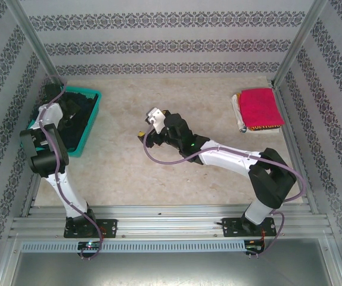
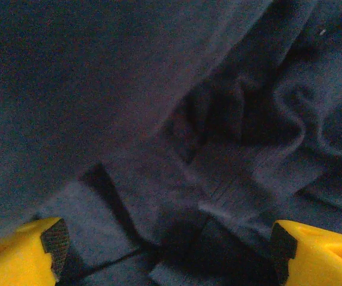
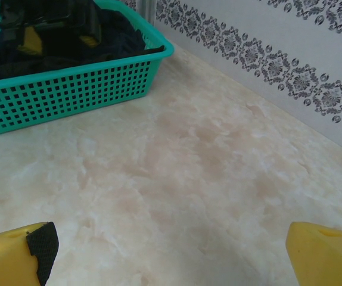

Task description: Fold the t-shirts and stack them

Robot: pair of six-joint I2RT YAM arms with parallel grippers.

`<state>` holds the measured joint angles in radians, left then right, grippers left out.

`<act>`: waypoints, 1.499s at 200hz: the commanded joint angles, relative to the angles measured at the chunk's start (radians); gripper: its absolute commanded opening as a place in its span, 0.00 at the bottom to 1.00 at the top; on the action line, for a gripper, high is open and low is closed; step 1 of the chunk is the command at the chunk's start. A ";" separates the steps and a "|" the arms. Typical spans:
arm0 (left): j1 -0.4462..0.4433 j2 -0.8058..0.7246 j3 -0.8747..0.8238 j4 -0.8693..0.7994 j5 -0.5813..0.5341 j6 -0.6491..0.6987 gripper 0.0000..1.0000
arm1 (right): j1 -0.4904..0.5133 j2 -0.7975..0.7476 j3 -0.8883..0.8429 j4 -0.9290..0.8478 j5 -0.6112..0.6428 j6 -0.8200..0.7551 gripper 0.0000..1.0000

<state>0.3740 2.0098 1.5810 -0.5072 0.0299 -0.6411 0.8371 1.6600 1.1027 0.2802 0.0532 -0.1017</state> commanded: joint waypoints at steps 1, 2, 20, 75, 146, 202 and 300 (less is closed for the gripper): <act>-0.009 0.028 0.089 -0.061 0.014 -0.015 0.88 | 0.015 0.011 0.016 -0.006 -0.014 0.029 0.98; -0.009 0.029 0.093 -0.061 0.014 -0.015 0.88 | 0.016 0.011 0.016 -0.006 -0.015 0.029 0.98; -0.013 0.084 0.183 -0.096 0.019 -0.013 0.88 | 0.017 0.015 0.010 -0.005 -0.016 0.037 0.98; -0.024 0.244 0.409 -0.202 0.036 -0.016 0.81 | 0.020 0.040 0.017 -0.009 -0.012 0.036 0.98; -0.055 0.340 0.555 -0.228 0.125 0.030 0.00 | 0.020 0.046 0.019 -0.018 -0.015 0.037 0.98; -0.074 0.077 0.433 -0.104 0.056 0.046 0.00 | 0.022 0.022 0.009 -0.015 -0.029 0.036 0.98; -0.112 -0.229 0.436 -0.069 0.074 0.067 0.00 | 0.022 0.009 -0.008 0.009 -0.045 0.071 0.98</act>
<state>0.2962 1.8442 1.9804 -0.6132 0.1047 -0.6102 0.8474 1.6978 1.1023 0.2649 0.0326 -0.0643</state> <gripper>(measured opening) 0.047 0.982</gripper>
